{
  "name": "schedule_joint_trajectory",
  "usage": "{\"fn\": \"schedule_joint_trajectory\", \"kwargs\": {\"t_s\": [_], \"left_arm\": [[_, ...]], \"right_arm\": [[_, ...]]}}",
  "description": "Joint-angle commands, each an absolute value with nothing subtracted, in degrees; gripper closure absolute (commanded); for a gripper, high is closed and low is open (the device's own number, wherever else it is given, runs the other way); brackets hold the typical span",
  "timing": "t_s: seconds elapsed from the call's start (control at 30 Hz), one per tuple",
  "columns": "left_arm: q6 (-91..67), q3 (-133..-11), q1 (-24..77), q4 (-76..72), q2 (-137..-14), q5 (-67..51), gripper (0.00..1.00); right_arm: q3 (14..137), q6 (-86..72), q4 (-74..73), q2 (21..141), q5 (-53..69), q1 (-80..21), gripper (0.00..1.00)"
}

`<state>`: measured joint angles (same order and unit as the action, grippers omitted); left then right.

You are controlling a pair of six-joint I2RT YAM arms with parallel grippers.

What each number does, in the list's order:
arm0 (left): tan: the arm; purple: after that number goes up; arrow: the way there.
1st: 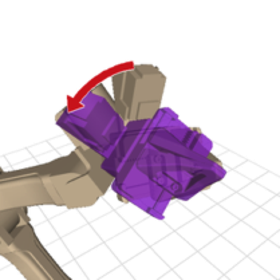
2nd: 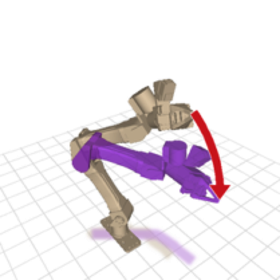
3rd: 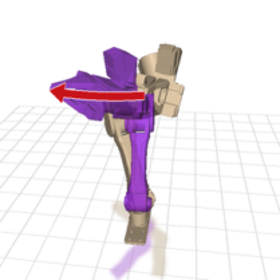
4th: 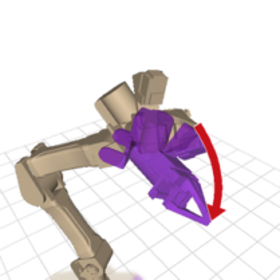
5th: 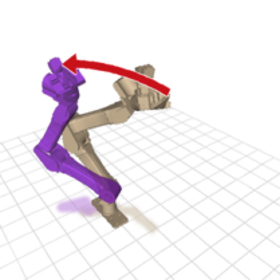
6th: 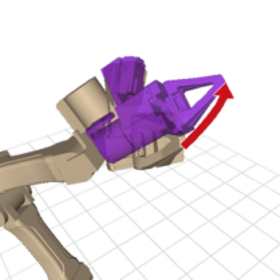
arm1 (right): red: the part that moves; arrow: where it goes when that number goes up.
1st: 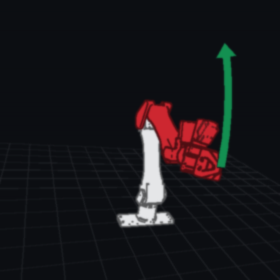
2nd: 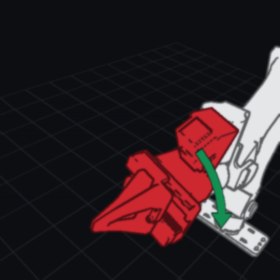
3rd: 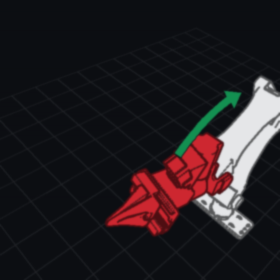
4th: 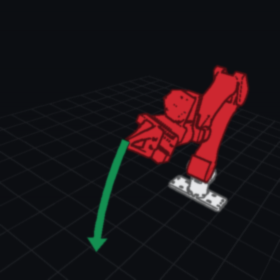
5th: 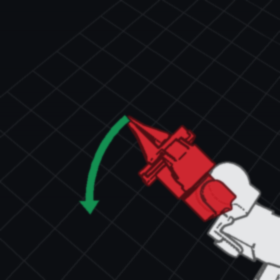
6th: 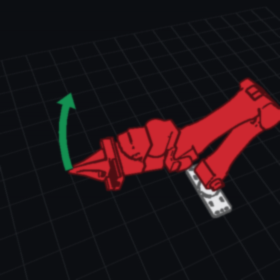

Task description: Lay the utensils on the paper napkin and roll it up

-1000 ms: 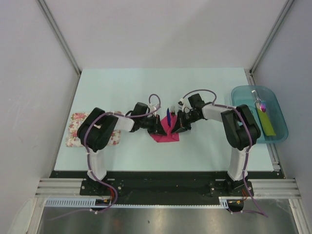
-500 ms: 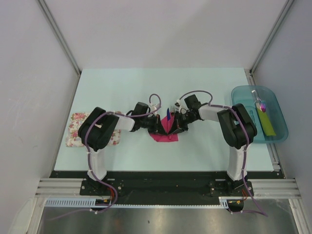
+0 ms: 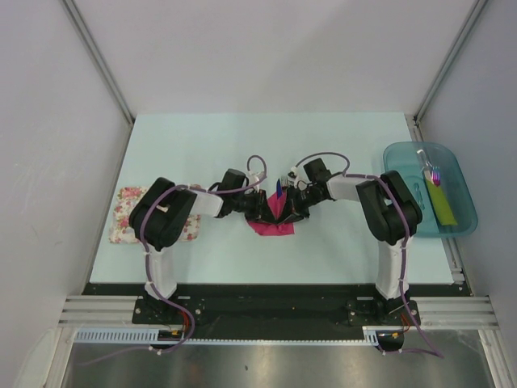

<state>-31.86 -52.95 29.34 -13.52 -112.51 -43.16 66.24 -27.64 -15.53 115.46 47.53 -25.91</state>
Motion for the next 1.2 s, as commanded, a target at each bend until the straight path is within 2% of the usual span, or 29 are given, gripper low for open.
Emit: {"fn": "schedule_joint_trajectory", "kwargs": {"t_s": [0.0,0.03,0.07,0.13,0.23,0.4,0.43,0.53,0.87,1.17], "left_arm": [[-31.1,-52.7,28.4,-14.1,-108.0,-43.4,0.71],[-31.3,-52.0,27.9,-14.7,-107.1,-43.5,0.68],[-31.5,-50.9,26.6,-14.7,-105.4,-43.5,0.65],[-30.9,-50.0,25.1,-14.0,-103.7,-43.6,0.64],[-30.3,-49.0,21.9,-13.0,-101.6,-43.9,0.55],[-31.0,-49.6,18.8,-13.2,-101.4,-45.3,0.52],[-31.5,-50.2,18.7,-14.0,-101.6,-45.4,0.52],[-34.0,-51.8,19.1,-16.3,-102.9,-45.9,0.51],[-39.2,-57.8,23.9,-19.0,-109.1,-46.1,0.59],[-36.8,-57.9,27.1,-14.1,-111.7,-45.9,0.74]], "right_arm": [[67.6,-28.5,-13.4,117.1,48.3,-26.5,0.88],[67.6,-28.6,-13.1,117.2,48.3,-26.5,0.86],[67.7,-28.7,-12.8,117.4,48.4,-26.4,0.8],[67.5,-29.3,-12.1,117.6,48.5,-26.5,0.77],[67.6,-29.8,-11.3,117.8,48.6,-26.6,0.71],[67.7,-30.4,-10.4,117.9,48.6,-27.1,0.57],[67.7,-30.6,-10.3,117.9,48.5,-27.2,0.5],[67.5,-30.6,-10.4,117.8,48.2,-27.2,0.39],[67.3,-30.6,-10.0,117.8,47.9,-27.4,0.38],[67.1,-30.6,-9.8,117.7,47.5,-27.5,0.39]]}}
